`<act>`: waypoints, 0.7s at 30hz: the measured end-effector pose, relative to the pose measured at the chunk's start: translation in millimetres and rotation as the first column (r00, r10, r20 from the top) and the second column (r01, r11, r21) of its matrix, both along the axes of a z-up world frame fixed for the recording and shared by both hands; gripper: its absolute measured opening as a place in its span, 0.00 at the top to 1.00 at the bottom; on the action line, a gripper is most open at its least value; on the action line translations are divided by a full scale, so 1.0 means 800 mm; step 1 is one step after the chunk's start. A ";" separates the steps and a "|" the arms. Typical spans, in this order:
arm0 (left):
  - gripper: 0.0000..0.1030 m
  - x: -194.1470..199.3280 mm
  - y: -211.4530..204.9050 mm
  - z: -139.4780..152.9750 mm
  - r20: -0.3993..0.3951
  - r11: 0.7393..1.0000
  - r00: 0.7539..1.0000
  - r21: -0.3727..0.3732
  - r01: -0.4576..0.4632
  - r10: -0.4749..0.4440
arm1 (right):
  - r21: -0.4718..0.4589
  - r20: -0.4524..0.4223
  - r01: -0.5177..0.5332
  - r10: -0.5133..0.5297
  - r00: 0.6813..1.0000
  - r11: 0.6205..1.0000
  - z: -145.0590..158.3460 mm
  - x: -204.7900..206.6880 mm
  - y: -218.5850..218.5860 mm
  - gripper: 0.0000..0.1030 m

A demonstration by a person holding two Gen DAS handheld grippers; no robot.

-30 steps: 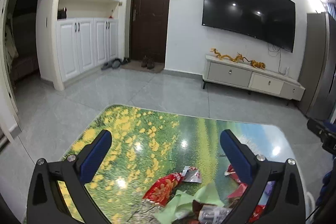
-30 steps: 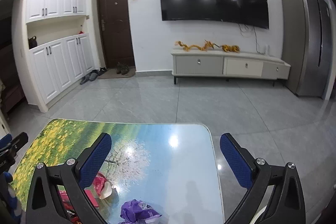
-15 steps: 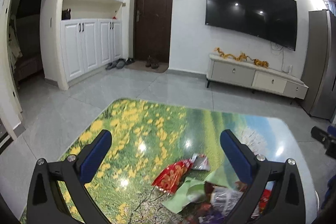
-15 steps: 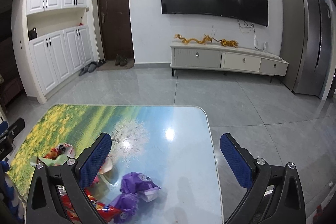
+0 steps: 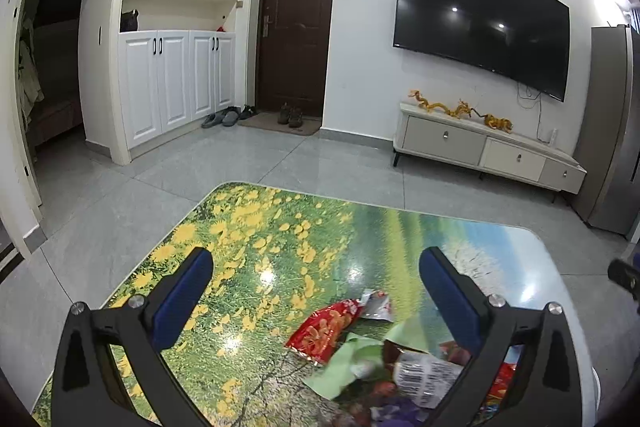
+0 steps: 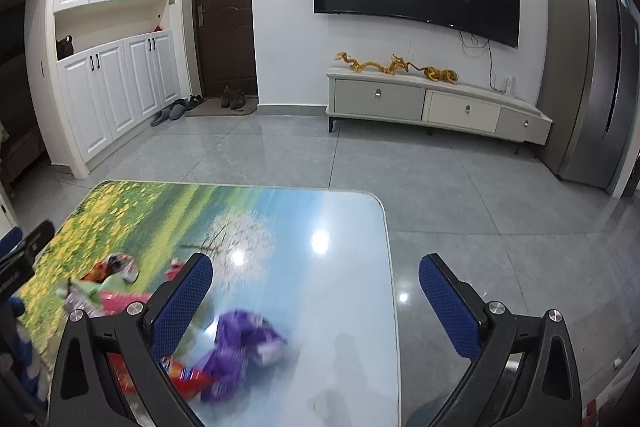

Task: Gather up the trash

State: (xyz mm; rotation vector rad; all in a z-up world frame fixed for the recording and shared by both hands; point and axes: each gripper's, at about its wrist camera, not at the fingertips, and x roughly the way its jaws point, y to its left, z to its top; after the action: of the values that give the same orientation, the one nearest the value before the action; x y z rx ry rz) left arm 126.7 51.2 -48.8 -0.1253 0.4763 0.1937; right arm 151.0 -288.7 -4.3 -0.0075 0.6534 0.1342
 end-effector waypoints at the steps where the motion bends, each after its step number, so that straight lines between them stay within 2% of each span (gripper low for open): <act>1: 0.00 -0.006 -0.004 0.005 -0.003 1.000 1.000 -0.002 0.003 -0.003 | 0.004 -0.002 0.003 -0.003 1.000 1.000 0.001 -0.009 -0.004 0.00; 4: 0.00 -0.027 -0.016 0.019 -0.010 0.999 0.999 -0.002 0.034 -0.034 | 0.025 -0.004 0.024 -0.024 1.000 0.999 0.007 -0.040 -0.017 0.00; 8: 0.00 -0.070 -0.039 0.050 0.015 0.995 0.999 0.091 0.041 -0.043 | 0.023 -0.005 0.050 -0.050 0.999 0.998 0.008 -0.083 -0.032 0.00; 10: 0.00 -0.087 -0.046 0.063 0.023 0.993 0.999 0.109 0.038 -0.041 | 0.019 -0.006 0.054 -0.054 0.999 0.998 0.009 -0.100 -0.037 0.00; 21: 0.00 -0.165 -0.084 0.108 0.034 0.994 0.996 0.080 0.074 -0.077 | 0.024 0.087 0.043 -0.045 0.995 0.999 0.034 -0.174 -0.054 0.00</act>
State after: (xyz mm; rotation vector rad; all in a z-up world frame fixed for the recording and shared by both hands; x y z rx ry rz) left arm -5.6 -15.9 37.4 -0.0332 0.4352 0.1354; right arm 11.4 -332.3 22.7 0.0224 0.5643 0.0981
